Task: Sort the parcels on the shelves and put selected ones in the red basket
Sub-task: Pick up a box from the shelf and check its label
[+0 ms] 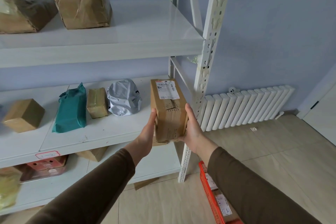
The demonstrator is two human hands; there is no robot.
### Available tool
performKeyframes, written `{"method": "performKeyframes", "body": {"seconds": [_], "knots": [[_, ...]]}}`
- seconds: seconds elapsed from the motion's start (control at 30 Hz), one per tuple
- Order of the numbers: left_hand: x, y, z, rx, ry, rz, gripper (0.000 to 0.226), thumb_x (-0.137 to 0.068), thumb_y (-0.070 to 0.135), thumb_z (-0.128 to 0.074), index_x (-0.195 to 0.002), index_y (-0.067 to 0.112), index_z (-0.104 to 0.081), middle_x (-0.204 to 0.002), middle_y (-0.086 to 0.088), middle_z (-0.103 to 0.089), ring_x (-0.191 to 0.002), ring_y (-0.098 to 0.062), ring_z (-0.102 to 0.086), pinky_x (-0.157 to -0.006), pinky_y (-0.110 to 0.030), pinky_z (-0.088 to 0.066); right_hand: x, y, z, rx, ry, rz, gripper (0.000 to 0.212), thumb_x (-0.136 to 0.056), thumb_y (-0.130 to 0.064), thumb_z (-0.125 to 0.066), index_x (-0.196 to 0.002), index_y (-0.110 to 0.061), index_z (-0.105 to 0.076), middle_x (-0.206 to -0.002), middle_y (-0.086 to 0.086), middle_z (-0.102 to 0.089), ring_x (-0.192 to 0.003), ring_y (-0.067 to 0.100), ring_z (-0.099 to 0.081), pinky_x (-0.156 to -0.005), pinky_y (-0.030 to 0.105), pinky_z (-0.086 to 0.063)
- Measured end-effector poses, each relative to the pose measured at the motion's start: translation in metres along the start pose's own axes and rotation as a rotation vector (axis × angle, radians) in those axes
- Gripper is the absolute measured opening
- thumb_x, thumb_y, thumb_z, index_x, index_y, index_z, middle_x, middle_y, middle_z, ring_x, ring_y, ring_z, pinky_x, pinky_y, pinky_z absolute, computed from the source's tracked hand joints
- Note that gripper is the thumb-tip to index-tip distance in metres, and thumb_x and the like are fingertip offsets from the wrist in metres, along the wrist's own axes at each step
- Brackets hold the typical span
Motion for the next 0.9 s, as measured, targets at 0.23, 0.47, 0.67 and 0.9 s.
{"method": "performKeyframes", "body": {"seconds": [0.23,0.47,0.67,0.9], "knots": [[-0.081,0.020,0.026,-0.021,0.068,0.059,0.071,-0.099,0.073,-0.030,-0.155,0.029,-0.036,-0.161,-0.003,-0.040,-0.147,-0.029,-0.038,-0.121,-0.049,-0.029,-0.081,-0.016,-0.012,0.116,0.180,0.049,0.046,-0.096,-0.066,-0.051,-0.132,-0.039,-0.049,-0.125,-0.001,-0.061,-0.112,0.019,-0.056,-0.102,0.044,-0.047],[-0.142,0.030,0.043,0.071,0.051,0.060,0.056,-0.104,0.052,-0.050,-0.148,0.020,-0.040,-0.117,0.005,-0.062,-0.104,-0.013,-0.058,-0.093,-0.040,-0.043,-0.151,-0.025,-0.020,0.212,0.286,0.109,0.024,-0.104,-0.048,-0.048,-0.120,-0.033,-0.058,-0.110,-0.002,-0.066,-0.105,0.018,-0.061,-0.085,0.037,-0.053],[-0.200,0.024,0.055,0.106,0.048,0.050,0.050,-0.107,0.038,-0.050,-0.152,0.018,-0.039,-0.134,-0.004,-0.061,-0.119,-0.022,-0.058,-0.100,-0.041,-0.046,-0.189,-0.034,-0.027,0.238,0.308,0.152,0.024,-0.108,-0.037,-0.045,-0.125,-0.034,-0.062,-0.118,-0.002,-0.069,-0.111,0.021,-0.064,-0.094,0.040,-0.055],[-0.233,0.022,0.061,-0.005,0.096,0.055,0.070,-0.096,0.053,-0.060,-0.155,0.025,-0.032,-0.134,-0.004,-0.062,-0.118,-0.025,-0.060,-0.095,-0.041,-0.048,-0.215,-0.037,-0.019,0.322,0.344,0.144,0.026,-0.108,-0.045,-0.041,-0.125,-0.032,-0.055,-0.110,-0.001,-0.066,-0.096,0.014,-0.063,-0.092,0.041,-0.056]]}}
Point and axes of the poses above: each hand's wrist, its own x-axis away from the middle knuckle, its own z-axis out of the back of the hand, y = z × x, the point moved 4 cm from there along -x, towards the middle knuckle
